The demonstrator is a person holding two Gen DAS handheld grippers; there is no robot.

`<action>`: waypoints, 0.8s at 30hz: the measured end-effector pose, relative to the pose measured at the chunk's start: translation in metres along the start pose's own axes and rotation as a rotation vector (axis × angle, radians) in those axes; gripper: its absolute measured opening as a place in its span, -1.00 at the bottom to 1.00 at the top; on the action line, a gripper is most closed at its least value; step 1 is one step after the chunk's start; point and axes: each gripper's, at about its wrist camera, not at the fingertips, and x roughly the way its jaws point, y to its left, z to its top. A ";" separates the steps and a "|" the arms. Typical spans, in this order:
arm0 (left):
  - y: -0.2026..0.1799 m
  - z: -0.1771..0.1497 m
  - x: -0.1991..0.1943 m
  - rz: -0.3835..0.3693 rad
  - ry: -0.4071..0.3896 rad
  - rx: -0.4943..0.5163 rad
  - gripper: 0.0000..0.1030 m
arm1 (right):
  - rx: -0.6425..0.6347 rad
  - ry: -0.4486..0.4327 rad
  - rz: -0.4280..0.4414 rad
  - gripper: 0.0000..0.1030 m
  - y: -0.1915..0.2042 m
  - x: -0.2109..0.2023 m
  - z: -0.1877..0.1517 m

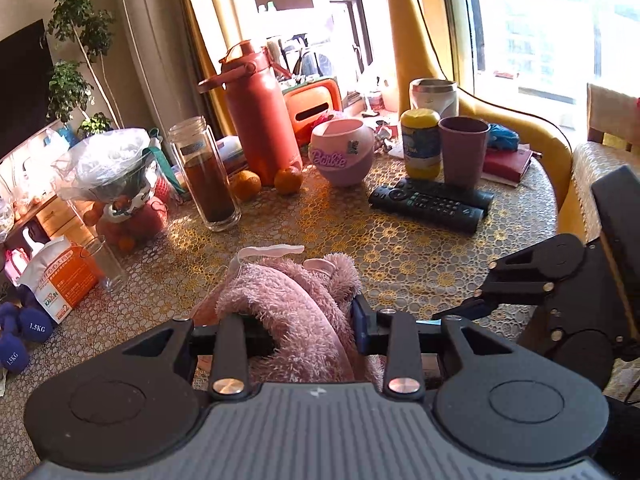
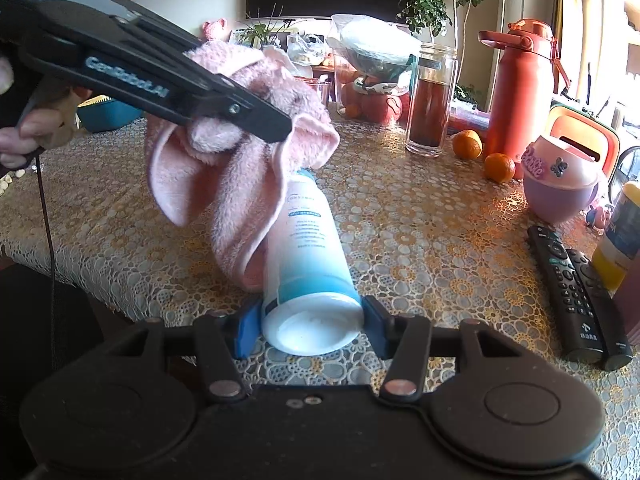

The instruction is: Organize objects

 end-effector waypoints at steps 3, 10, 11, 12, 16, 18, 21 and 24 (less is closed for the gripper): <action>-0.011 0.002 -0.017 -0.023 -0.039 0.034 -0.36 | -0.002 0.001 -0.002 0.01 0.000 0.000 0.000; -0.040 0.001 -0.017 -0.113 -0.023 0.095 -0.36 | -0.005 0.002 -0.004 0.01 0.000 0.000 0.001; -0.045 -0.001 -0.013 -0.125 -0.012 0.104 -0.36 | -0.004 0.002 -0.004 0.01 0.000 0.000 0.001; -0.048 -0.002 -0.010 -0.135 -0.001 0.109 -0.36 | -0.004 0.002 -0.004 0.01 0.000 0.000 0.001; -0.061 -0.010 0.007 -0.159 0.039 0.142 -0.36 | -0.009 0.003 -0.005 0.01 0.001 0.000 0.001; -0.061 -0.014 0.014 -0.160 0.047 0.142 -0.36 | -0.011 0.004 -0.004 0.01 0.001 0.000 0.001; -0.056 -0.015 0.025 -0.153 0.060 0.120 -0.37 | -0.011 0.004 -0.005 0.01 0.001 0.000 0.001; -0.046 -0.016 0.032 -0.139 0.069 0.093 -0.37 | -0.007 0.005 -0.004 0.01 0.000 0.000 0.001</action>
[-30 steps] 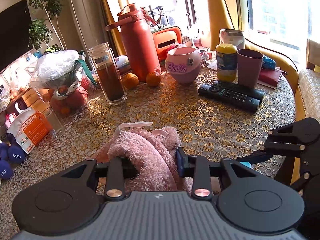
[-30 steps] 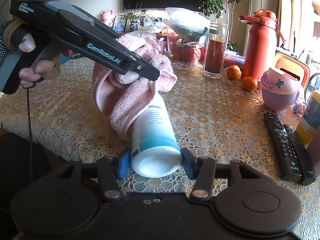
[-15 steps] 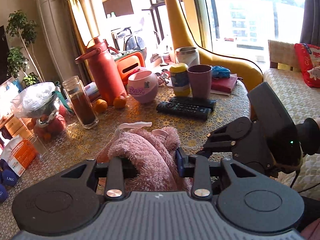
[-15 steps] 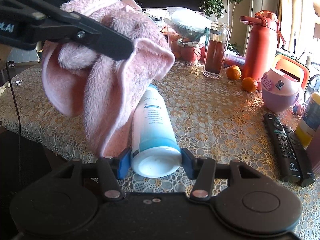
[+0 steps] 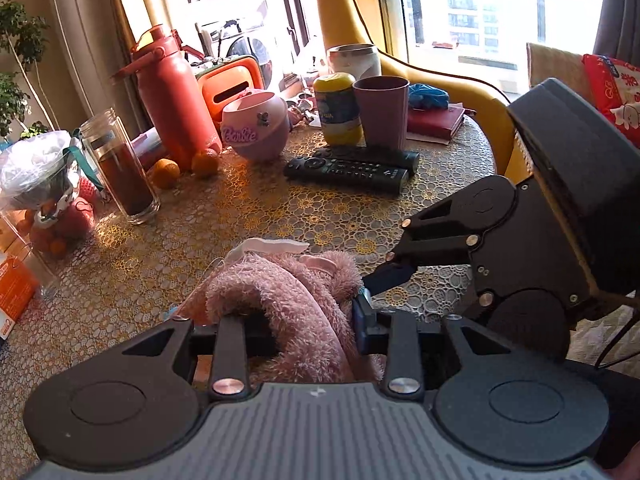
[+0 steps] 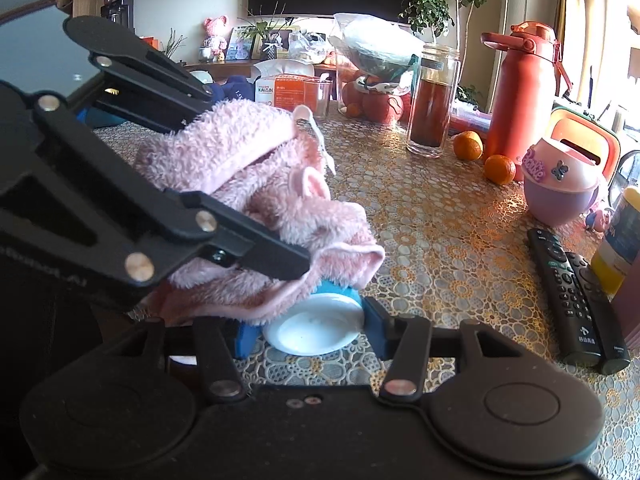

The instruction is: Organize objects

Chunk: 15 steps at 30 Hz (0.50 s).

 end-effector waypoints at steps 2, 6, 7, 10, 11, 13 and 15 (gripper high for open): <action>0.007 0.000 0.003 0.022 0.005 -0.010 -0.36 | 0.004 0.001 0.002 0.01 -0.001 0.000 0.000; 0.026 0.001 0.009 0.064 0.015 -0.045 -0.36 | 0.007 0.001 0.002 0.01 -0.001 0.000 0.000; 0.030 0.001 0.010 0.074 0.018 -0.055 -0.36 | 0.008 0.001 0.003 0.01 -0.001 0.000 0.000; 0.045 0.003 0.015 0.099 0.025 -0.090 -0.36 | 0.011 0.001 0.005 0.01 -0.001 0.000 -0.001; 0.049 0.003 0.016 0.110 0.026 -0.097 -0.36 | 0.011 0.001 0.005 0.01 -0.002 0.000 -0.001; 0.057 0.002 0.019 0.135 0.025 -0.106 -0.36 | 0.010 0.001 0.005 0.01 -0.001 0.000 -0.001; 0.066 0.000 0.022 0.156 0.024 -0.127 -0.36 | 0.011 0.002 0.006 0.01 -0.001 0.000 -0.001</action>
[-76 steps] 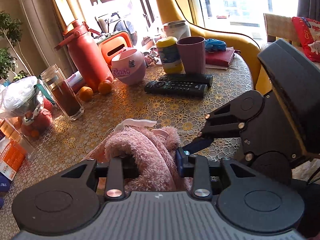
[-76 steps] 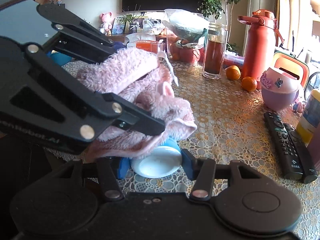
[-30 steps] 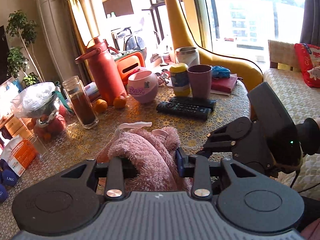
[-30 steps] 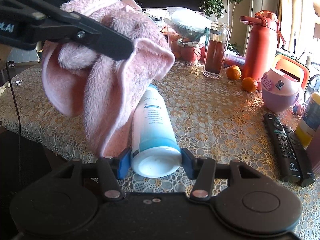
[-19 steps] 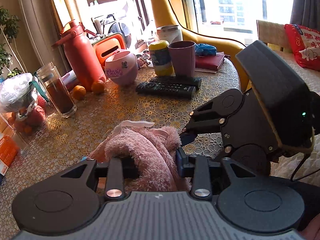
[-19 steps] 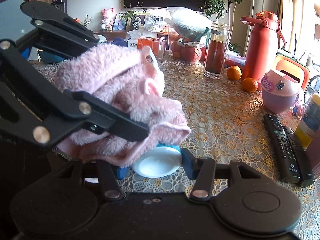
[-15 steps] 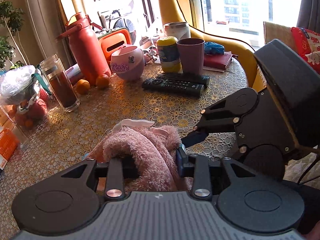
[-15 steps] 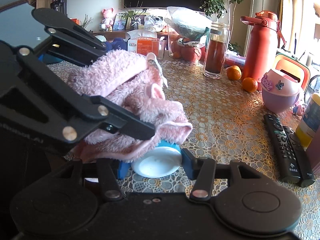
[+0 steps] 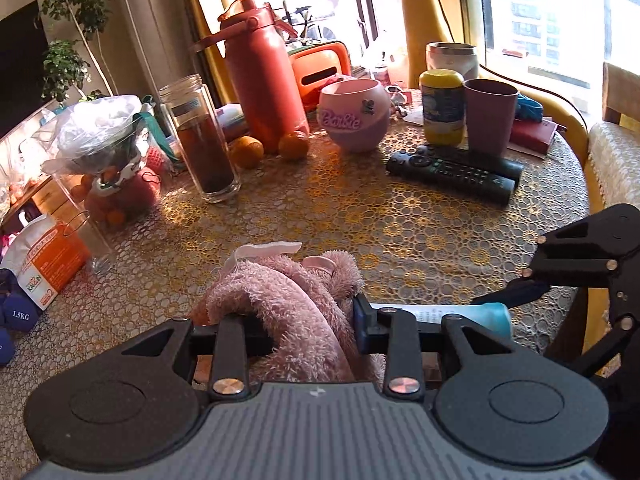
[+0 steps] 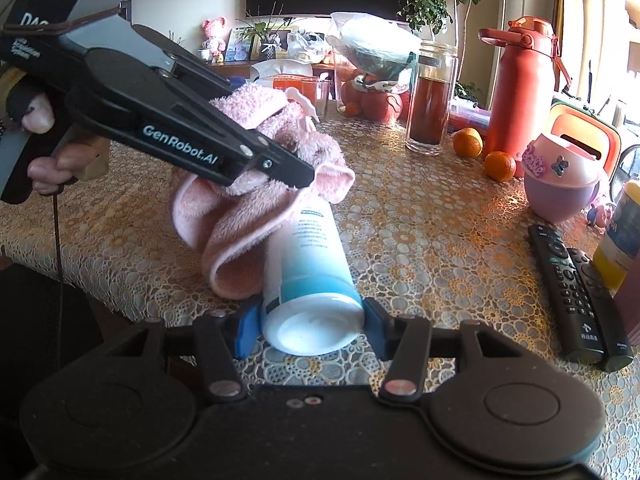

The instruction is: Organize objects

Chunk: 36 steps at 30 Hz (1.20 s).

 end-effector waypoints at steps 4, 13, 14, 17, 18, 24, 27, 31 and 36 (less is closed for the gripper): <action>0.015 -0.002 0.005 0.023 0.007 -0.054 -0.36 | -0.003 0.001 -0.001 0.01 0.000 0.000 0.000; 0.017 -0.005 -0.008 0.039 0.009 -0.085 -0.36 | -0.016 0.005 -0.008 0.01 0.002 0.000 0.000; 0.016 -0.005 -0.012 0.035 0.003 -0.086 -0.36 | -0.016 0.005 -0.009 0.01 0.002 0.000 0.000; 0.010 -0.004 -0.030 0.012 -0.028 -0.073 -0.36 | -0.016 0.007 -0.009 0.01 0.002 0.001 0.000; 0.006 -0.003 -0.038 -0.002 -0.044 -0.064 -0.36 | -0.018 0.007 -0.010 0.01 0.002 0.001 0.000; -0.017 0.002 -0.074 -0.099 -0.108 -0.008 -0.36 | -0.018 0.009 -0.010 0.01 0.002 0.001 0.000; -0.030 0.003 -0.084 -0.150 -0.123 0.032 -0.36 | -0.019 0.009 -0.009 0.01 0.002 0.001 0.000; -0.048 0.000 -0.082 -0.198 -0.111 0.081 -0.36 | -0.021 0.010 -0.010 0.01 0.003 0.001 0.000; -0.074 -0.006 -0.061 -0.234 -0.058 0.159 -0.36 | -0.023 0.011 -0.010 0.01 0.003 0.000 0.000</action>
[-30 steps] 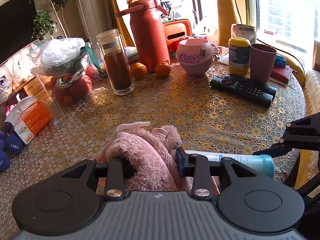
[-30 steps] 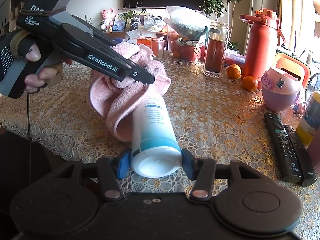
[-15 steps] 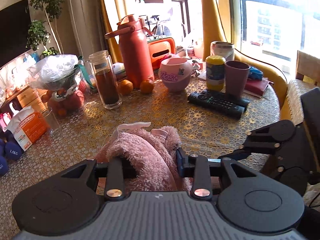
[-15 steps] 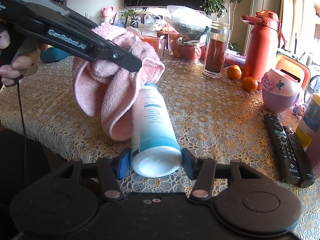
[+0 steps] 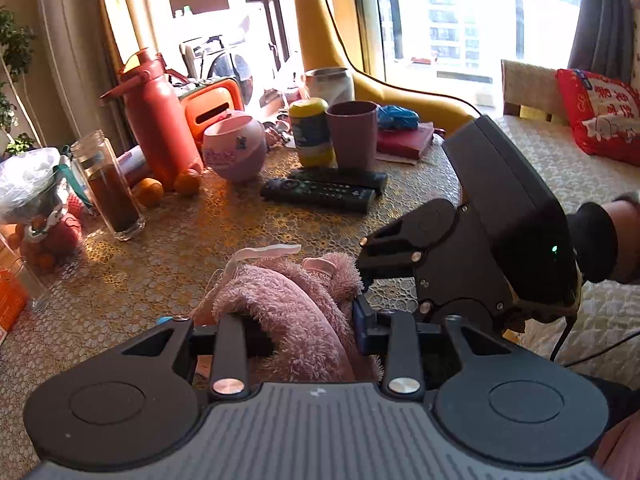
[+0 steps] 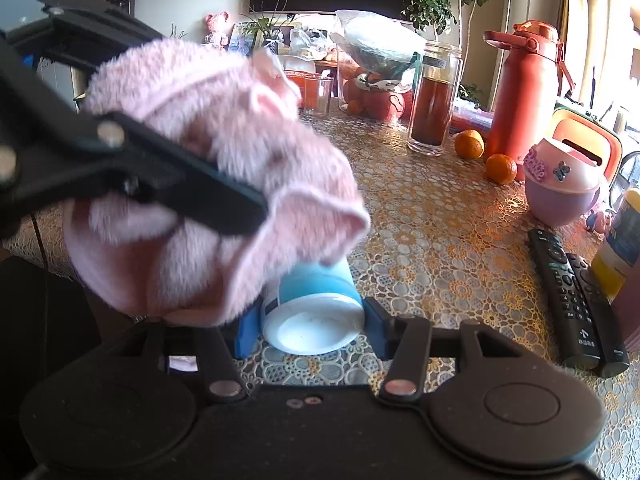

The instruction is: Organize objects

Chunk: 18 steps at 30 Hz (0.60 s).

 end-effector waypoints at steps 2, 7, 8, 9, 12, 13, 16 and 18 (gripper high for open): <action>-0.004 -0.001 0.011 0.006 0.024 0.016 -0.36 | -0.005 0.002 -0.003 0.01 0.001 0.000 0.000; 0.006 -0.004 0.024 0.024 0.038 -0.002 -0.36 | -0.029 0.011 -0.012 0.01 0.003 0.001 0.000; 0.010 -0.004 0.024 0.026 0.037 -0.012 -0.36 | -0.026 0.011 -0.009 0.01 0.002 0.001 0.001; 0.013 -0.003 0.024 0.047 0.039 -0.013 -0.36 | -0.021 0.011 -0.007 0.01 0.001 0.001 0.001; 0.029 -0.005 0.028 0.110 0.059 -0.032 -0.36 | -0.016 0.011 -0.002 0.01 -0.001 0.002 0.001; 0.036 -0.006 0.029 0.117 0.062 -0.048 -0.36 | -0.016 0.011 -0.001 0.01 -0.001 0.002 0.001; 0.056 -0.009 0.031 0.172 0.079 -0.081 -0.36 | -0.015 0.011 0.000 0.01 -0.001 0.002 0.001; 0.070 -0.012 0.032 0.208 0.090 -0.105 -0.36 | -0.013 0.012 0.000 0.01 -0.001 0.002 0.002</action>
